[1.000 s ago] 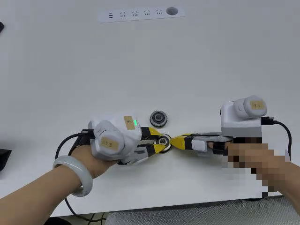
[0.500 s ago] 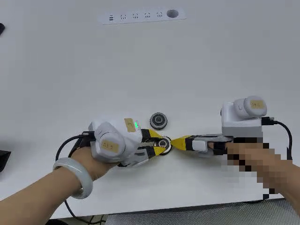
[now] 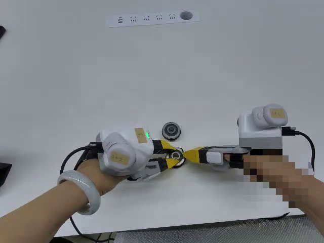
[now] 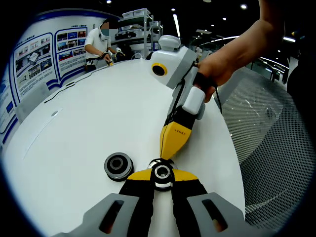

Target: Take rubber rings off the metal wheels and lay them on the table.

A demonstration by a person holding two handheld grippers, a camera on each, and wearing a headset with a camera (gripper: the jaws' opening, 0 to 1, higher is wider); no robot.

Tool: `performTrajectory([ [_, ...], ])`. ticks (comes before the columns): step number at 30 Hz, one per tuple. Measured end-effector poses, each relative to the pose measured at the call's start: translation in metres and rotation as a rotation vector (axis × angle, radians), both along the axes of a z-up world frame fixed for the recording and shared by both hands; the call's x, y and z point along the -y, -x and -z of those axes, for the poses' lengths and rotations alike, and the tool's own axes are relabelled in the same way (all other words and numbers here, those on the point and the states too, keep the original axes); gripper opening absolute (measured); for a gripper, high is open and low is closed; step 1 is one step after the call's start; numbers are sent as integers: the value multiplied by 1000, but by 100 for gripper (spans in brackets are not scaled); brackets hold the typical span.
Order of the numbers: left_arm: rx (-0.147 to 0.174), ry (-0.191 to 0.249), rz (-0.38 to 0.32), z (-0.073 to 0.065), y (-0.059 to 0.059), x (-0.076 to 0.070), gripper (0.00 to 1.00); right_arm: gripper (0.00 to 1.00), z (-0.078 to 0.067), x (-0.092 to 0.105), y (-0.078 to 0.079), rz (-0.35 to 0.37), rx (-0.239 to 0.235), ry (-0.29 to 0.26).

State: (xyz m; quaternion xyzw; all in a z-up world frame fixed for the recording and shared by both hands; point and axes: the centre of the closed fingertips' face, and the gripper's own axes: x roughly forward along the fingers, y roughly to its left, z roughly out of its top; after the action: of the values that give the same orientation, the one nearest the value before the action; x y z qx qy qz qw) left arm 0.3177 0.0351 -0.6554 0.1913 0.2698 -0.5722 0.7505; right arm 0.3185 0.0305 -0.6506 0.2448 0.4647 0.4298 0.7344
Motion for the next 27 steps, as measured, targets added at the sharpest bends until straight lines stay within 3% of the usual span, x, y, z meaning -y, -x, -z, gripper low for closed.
performTrajectory([
  [16, 0, 1, 0, 0, 0, 0, 13, 2, -4, -5, 0, 1, -8, -35],
  [18, 0, 1, 0, 0, 0, 0, 13, 2, -7, -7, 0, -2, -8, -51],
  [20, 0, 1, 0, 0, -1, 0, 13, 2, -16, -13, -2, 7, -6, -101],
  [27, 1, 1, 1, 0, -1, 0, 13, 2, -15, -13, 0, -2, -7, -82],
])
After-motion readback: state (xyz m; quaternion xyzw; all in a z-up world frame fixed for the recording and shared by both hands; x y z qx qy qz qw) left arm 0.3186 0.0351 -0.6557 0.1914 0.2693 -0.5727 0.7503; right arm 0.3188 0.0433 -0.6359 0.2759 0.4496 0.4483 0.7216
